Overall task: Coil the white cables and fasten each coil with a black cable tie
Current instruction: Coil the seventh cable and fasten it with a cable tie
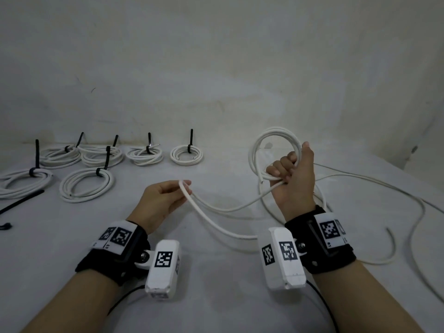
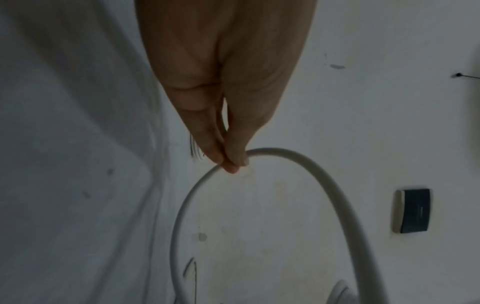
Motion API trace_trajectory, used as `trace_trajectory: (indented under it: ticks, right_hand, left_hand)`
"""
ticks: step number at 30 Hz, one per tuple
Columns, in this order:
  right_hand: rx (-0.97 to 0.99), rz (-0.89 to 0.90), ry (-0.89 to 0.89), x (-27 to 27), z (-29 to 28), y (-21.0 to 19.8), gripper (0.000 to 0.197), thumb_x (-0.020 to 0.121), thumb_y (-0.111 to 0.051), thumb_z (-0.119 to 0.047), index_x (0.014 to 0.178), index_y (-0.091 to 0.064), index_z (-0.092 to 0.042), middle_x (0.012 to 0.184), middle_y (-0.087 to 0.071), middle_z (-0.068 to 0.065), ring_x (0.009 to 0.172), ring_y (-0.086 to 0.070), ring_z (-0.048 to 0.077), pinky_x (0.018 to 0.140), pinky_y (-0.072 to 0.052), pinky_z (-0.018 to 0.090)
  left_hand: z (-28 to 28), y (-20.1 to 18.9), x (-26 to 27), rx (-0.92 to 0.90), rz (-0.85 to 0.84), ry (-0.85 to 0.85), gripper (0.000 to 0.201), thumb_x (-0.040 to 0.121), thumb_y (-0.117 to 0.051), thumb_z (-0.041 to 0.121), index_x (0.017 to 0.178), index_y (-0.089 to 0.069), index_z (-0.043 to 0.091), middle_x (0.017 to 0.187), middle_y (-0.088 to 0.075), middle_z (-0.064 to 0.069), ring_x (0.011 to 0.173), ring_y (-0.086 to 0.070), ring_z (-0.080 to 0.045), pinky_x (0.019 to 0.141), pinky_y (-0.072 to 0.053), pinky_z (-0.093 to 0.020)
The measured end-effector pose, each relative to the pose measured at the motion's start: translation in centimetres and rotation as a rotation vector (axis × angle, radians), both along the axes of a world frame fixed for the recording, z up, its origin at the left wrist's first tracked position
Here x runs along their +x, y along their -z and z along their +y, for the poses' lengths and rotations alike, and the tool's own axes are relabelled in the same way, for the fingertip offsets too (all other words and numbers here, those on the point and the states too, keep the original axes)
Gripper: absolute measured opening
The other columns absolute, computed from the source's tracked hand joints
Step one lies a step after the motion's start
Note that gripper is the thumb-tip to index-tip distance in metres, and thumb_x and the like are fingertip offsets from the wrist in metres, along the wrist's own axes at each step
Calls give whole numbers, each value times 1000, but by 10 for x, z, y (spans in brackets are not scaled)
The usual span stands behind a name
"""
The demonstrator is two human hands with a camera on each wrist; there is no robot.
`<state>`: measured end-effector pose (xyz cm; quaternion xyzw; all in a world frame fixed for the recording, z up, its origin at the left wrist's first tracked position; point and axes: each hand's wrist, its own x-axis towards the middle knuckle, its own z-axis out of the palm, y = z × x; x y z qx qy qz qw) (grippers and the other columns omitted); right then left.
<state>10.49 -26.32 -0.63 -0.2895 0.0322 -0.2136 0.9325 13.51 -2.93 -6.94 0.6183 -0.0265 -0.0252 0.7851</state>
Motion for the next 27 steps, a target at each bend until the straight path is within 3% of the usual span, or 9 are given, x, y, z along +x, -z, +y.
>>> trace_trajectory:
  ticks: [3,6,8,10,14,18,22,25,27]
  right_hand:
    - [50,-19,-48,-3,3,-2,45,97,-45,-40,60,-36,-17,38,-22,-8,31,-20,6,35,-28,16]
    - [63,-31,-64,-4,5,-3,45,97,-44,-40,59,-36,-17,37,-22,-8,30,-20,6,35,-28,16]
    - [56,-30,-62,-5,6,-3,45,97,-44,-39,59,-36,-17,37,-22,-8,30,-20,6,35,-28,16]
    - [50,-16,-51,-4,6,-2,44,97,-45,-39,60,-37,-17,38,-22,-7,31,-20,6,35,-28,16]
    - [-30,58,-22,-2,9,1,45,99,-44,-41,63,-37,-15,40,-23,-6,32,-22,8,37,-31,18]
    - [-177,100,-45,3,14,7,44,99,-42,-43,65,-37,-15,43,-23,-5,34,-22,9,39,-34,20]
    - [-283,101,-135,1,18,9,44,100,-40,-42,66,-38,-15,43,-23,-6,34,-23,8,41,-35,20]
    - [-380,108,-213,-3,25,8,45,100,-40,-41,64,-38,-15,43,-24,-5,34,-24,8,45,-34,22]
    - [-434,100,-247,-4,31,9,47,101,-39,-40,62,-36,-15,41,-26,-5,34,-25,8,42,-34,21]
  left_hand:
    - [-7,1,0,73,72,15,20,97,-51,19,94,-70,11,103,-65,-9,85,-60,-14,62,-54,-17]
    - [-14,-5,-3,75,98,118,31,101,-39,35,91,-63,18,103,-68,-10,91,-62,-22,68,-53,-31]
    - [-22,-8,-5,-6,109,160,34,102,-33,39,86,-53,17,81,-69,-7,80,-68,-22,68,-54,-36]
    - [-32,-10,-5,-114,90,116,38,101,-30,43,80,-47,16,56,-51,3,54,-61,-15,58,-55,-33]
    - [-44,-27,-7,-164,-104,-52,38,103,-34,32,70,-45,17,49,-28,8,41,-25,-7,45,-29,-21]
    - [-50,-50,-7,-97,-300,-67,32,102,-39,25,79,-61,19,54,-26,7,48,-19,-7,45,-17,-21]
    - [-52,-73,0,-47,-308,-92,27,97,-50,30,82,-67,17,55,-32,7,47,-29,-6,42,-28,-17]
    - [-55,-83,2,-12,-299,-50,26,95,-54,32,78,-69,19,64,-48,5,63,-53,-8,59,-50,-21]
    - [-60,-84,2,69,-317,-22,26,94,-55,31,76,-69,19,74,-58,3,73,-61,-10,66,-53,-24]
